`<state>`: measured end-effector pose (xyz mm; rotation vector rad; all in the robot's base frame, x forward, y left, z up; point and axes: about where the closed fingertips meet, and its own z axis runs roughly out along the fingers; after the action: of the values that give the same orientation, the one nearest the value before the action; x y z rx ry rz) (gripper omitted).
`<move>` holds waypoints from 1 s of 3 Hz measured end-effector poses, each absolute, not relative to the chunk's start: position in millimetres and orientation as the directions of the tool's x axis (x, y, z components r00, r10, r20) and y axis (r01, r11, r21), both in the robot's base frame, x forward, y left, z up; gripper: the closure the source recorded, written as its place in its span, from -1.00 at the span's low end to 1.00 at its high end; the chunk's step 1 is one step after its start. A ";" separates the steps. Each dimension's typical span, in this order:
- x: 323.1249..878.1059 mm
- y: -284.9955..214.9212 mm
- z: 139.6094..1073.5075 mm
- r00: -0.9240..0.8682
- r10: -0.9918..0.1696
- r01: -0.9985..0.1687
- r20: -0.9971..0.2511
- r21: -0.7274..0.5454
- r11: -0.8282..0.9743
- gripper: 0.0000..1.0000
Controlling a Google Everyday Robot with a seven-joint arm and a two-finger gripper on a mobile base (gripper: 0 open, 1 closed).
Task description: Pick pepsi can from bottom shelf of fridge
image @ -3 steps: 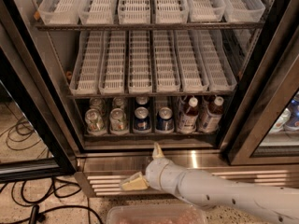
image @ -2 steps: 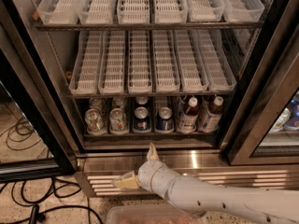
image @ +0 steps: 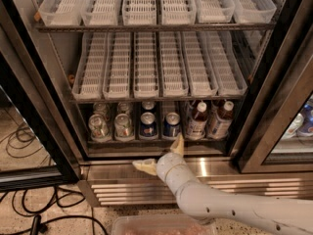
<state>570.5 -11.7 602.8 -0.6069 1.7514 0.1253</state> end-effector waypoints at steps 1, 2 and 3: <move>577.2 -22.7 609.4 -0.136 -0.326 -0.410 -0.936 -0.246 0.878 -1.00; 574.0 -21.1 609.2 -0.128 -0.319 -0.398 -0.939 -0.246 0.884 -1.00; 577.4 -13.3 603.1 -0.098 -0.302 -0.384 -0.948 -0.243 0.891 -0.98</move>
Offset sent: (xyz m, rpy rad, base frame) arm 0.0068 -0.0111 0.0066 -0.0026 -0.0281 -0.0501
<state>577.4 -13.3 603.1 -0.5303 1.6950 0.0752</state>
